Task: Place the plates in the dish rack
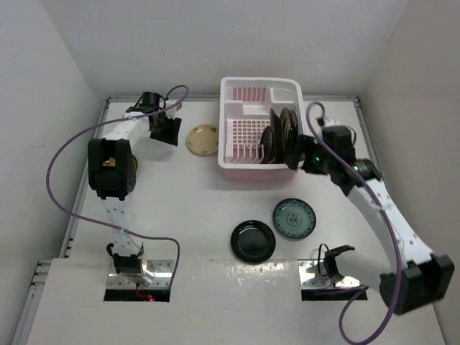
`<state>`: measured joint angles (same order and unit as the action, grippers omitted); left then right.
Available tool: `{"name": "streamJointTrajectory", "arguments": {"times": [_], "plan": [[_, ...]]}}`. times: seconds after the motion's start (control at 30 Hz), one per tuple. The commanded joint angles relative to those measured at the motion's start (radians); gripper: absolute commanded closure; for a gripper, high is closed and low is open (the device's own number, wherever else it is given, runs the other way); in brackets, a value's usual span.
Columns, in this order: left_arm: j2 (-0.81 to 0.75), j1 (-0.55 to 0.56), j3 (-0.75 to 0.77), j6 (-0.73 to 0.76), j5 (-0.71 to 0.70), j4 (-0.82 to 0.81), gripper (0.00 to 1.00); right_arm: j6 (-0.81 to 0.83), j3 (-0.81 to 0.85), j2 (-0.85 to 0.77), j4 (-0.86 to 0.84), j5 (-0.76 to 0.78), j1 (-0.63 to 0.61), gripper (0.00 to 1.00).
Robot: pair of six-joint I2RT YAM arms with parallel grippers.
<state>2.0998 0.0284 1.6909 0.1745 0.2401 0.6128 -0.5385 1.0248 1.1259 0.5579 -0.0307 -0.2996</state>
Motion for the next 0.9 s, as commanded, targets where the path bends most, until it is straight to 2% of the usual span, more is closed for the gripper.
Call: {"name": "streamJointTrajectory", "arguments": {"times": [0.0, 0.03, 0.1, 0.2, 0.37, 0.5, 0.53, 0.63, 0.73, 0.77, 0.8, 0.83, 0.87], "plan": [[-0.118, 0.013, -0.097, -0.001, -0.053, -0.027, 0.42, -0.23, -0.156, -0.151, 0.121, 0.027, 0.074, 0.19], [-0.157, 0.013, -0.126, -0.001, -0.053, -0.041, 0.42, -0.245, -0.249, -0.173, 0.17, 0.056, 0.105, 0.16], [-0.199, 0.013, -0.206, -0.001, -0.077, -0.051, 0.42, -0.279, -0.323, -0.209, 0.192, 0.081, 0.154, 0.14], [-0.283, 0.025, -0.302, 0.011, -0.088, -0.062, 0.42, -0.272, -0.41, -0.144, 0.177, 0.059, 0.24, 0.14], [-0.394, 0.059, -0.419, -0.004, -0.125, -0.099, 0.42, -0.224, -0.511, -0.025, -0.03, 0.037, 0.287, 0.22], [-0.466, 0.07, -0.496, -0.029, -0.068, -0.108, 0.42, -0.199, -0.603, 0.058, -0.267, -0.032, 0.298, 0.33], [-0.48, 0.07, -0.505, -0.029, -0.068, -0.108, 0.42, -0.209, -0.627, 0.07, -0.283, -0.041, 0.295, 0.37], [-0.514, 0.07, -0.53, -0.029, -0.068, -0.108, 0.42, -0.229, -0.663, 0.112, -0.277, -0.011, 0.292, 0.6], [-0.523, 0.079, -0.551, -0.029, -0.078, -0.108, 0.42, -0.227, -0.738, 0.094, -0.305, 0.012, 0.293, 0.75], [-0.523, 0.079, -0.551, -0.038, -0.078, -0.117, 0.42, -0.23, -0.755, 0.072, -0.314, 0.017, 0.292, 0.88], [-0.523, 0.079, -0.551, -0.038, -0.078, -0.117, 0.42, -0.233, -0.793, 0.045, -0.316, 0.028, 0.292, 0.96], [-0.523, 0.079, -0.551, -0.038, -0.067, -0.117, 0.42, -0.238, -0.801, 0.011, -0.316, 0.029, 0.289, 1.0], [-0.509, 0.079, -0.542, -0.047, -0.067, -0.117, 0.42, -0.233, -0.816, -0.009, -0.311, 0.029, 0.289, 1.0]]}}
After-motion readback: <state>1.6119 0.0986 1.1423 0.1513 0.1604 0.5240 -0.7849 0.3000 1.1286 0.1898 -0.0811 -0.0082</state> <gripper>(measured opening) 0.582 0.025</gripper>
